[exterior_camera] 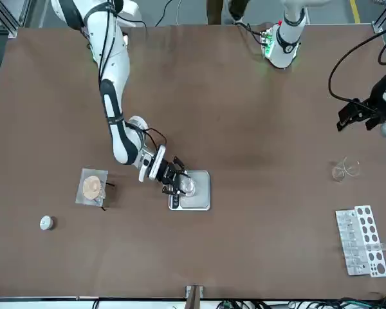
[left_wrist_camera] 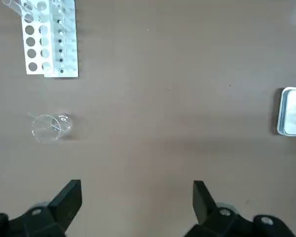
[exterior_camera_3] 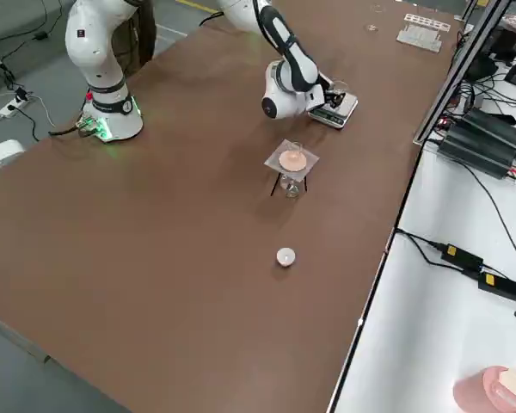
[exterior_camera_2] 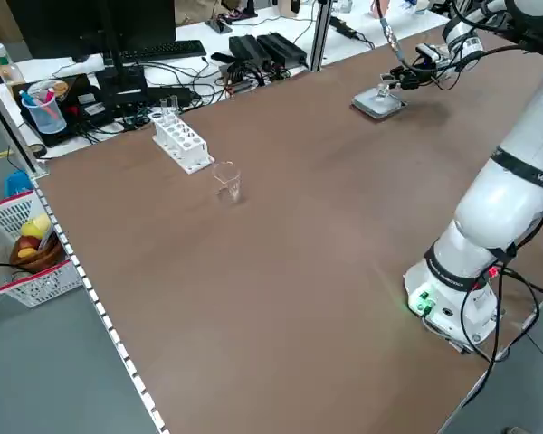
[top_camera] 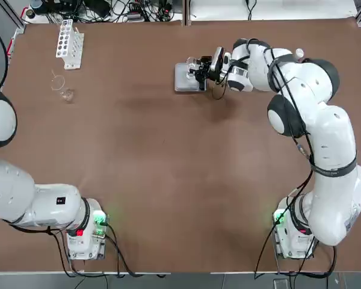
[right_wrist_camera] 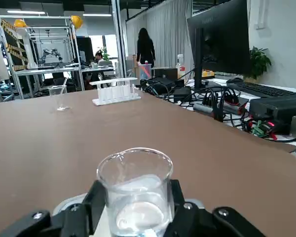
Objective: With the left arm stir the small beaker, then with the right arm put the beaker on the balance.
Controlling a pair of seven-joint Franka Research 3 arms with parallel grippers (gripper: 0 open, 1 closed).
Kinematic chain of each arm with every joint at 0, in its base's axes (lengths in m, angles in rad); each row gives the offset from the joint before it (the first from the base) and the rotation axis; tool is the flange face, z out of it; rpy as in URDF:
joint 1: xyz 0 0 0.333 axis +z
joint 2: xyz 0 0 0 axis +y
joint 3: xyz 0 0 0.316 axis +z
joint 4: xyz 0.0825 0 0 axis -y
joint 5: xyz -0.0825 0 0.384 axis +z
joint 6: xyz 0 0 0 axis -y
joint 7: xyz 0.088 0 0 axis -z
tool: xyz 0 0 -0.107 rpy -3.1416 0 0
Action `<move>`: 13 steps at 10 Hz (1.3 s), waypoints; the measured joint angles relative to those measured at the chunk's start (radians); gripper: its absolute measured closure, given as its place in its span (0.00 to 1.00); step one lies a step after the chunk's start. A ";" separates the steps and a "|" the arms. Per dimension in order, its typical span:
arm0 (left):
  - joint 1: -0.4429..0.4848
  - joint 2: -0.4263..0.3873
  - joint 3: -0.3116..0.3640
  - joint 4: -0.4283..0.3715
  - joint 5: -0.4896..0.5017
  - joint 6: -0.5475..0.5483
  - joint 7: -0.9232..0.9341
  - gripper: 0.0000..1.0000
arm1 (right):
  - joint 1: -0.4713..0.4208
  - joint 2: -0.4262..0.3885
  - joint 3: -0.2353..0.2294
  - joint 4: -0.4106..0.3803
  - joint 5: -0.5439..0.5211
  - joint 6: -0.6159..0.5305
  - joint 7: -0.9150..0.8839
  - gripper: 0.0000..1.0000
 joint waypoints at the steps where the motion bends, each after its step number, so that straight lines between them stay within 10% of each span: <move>1: 0.000 0.000 0.000 0.000 0.000 0.000 0.000 0.00 | -0.002 0.000 0.000 0.000 0.000 0.000 0.000 0.42; 3: 0.000 0.000 0.000 0.000 0.000 0.000 0.000 0.00 | -0.004 0.001 0.001 0.001 0.000 0.000 0.001 0.37; 6: 0.000 0.000 0.000 0.000 0.000 0.000 0.000 0.00 | -0.008 0.001 0.001 0.003 0.000 0.000 0.002 0.01; 13: 0.000 0.000 0.000 0.000 0.000 0.005 0.000 0.00 | -0.010 -0.005 0.005 -0.012 0.000 0.009 0.024 0.01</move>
